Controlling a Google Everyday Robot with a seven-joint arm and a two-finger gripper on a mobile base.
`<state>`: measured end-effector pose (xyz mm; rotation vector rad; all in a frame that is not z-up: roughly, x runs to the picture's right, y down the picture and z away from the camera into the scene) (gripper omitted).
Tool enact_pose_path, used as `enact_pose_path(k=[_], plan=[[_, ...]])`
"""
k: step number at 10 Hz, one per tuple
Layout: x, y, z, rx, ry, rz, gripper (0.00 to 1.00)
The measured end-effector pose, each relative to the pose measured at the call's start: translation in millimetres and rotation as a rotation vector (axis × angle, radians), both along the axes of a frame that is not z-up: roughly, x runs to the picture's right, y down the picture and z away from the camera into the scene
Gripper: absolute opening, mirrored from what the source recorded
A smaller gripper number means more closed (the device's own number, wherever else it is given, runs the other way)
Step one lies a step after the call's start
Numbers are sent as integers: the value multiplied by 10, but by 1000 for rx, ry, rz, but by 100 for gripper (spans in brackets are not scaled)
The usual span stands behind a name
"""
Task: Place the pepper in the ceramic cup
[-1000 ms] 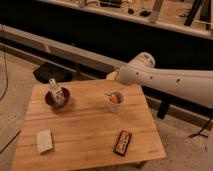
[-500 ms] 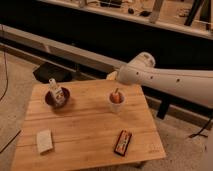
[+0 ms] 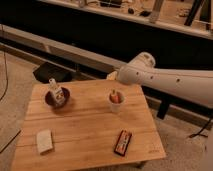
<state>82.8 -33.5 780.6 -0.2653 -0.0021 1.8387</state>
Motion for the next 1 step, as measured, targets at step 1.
enact_pose_path(k=[1], plan=[[0, 0, 0, 0, 0, 0, 80]])
